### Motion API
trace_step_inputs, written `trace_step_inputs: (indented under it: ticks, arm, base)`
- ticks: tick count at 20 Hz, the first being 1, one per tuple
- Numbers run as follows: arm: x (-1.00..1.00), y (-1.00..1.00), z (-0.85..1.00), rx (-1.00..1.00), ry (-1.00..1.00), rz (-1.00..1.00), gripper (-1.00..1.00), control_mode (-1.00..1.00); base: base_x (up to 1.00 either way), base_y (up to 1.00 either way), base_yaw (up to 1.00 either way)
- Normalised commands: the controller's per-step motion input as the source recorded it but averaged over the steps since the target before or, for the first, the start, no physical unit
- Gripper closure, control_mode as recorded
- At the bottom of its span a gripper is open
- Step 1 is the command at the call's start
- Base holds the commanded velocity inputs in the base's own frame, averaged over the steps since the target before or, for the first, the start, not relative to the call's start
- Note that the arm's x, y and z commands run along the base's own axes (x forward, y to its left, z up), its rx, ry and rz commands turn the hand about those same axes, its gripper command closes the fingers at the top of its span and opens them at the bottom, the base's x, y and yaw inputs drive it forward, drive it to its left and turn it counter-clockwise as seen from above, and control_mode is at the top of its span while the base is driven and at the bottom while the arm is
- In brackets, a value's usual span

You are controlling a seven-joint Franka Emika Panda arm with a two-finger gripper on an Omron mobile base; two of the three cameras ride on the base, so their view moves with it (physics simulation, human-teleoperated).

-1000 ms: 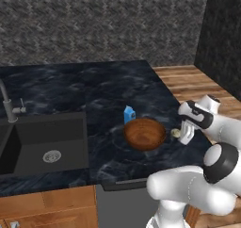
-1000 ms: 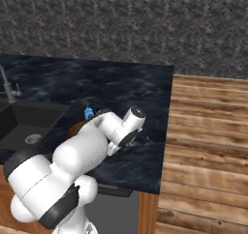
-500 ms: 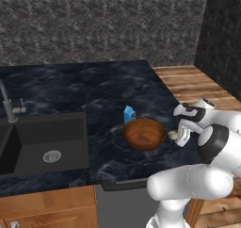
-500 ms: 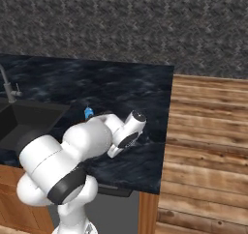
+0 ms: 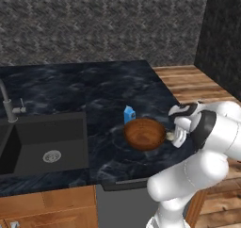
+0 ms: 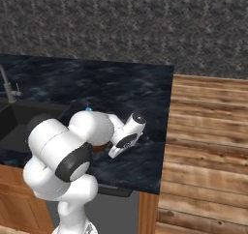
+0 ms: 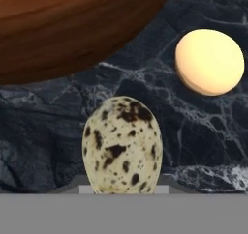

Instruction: Gather the eggs and milk located in the vicinity of the sink area and place them right next to the bowl.

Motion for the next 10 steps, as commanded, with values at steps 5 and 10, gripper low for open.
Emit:
trace_step_inputs:
  ticks: [5, 10]
  arm:
    - [0.22, 0.0, -0.23, 0.0, 0.0, 0.0, 1.0, -1.0]
    - [0.24, 0.0, -0.21, 0.0, 0.0, 0.0, 1.0, -1.0]
  base:
    - [0.0, 0.0, 0.0]
    - [0.0, 0.0, 0.0]
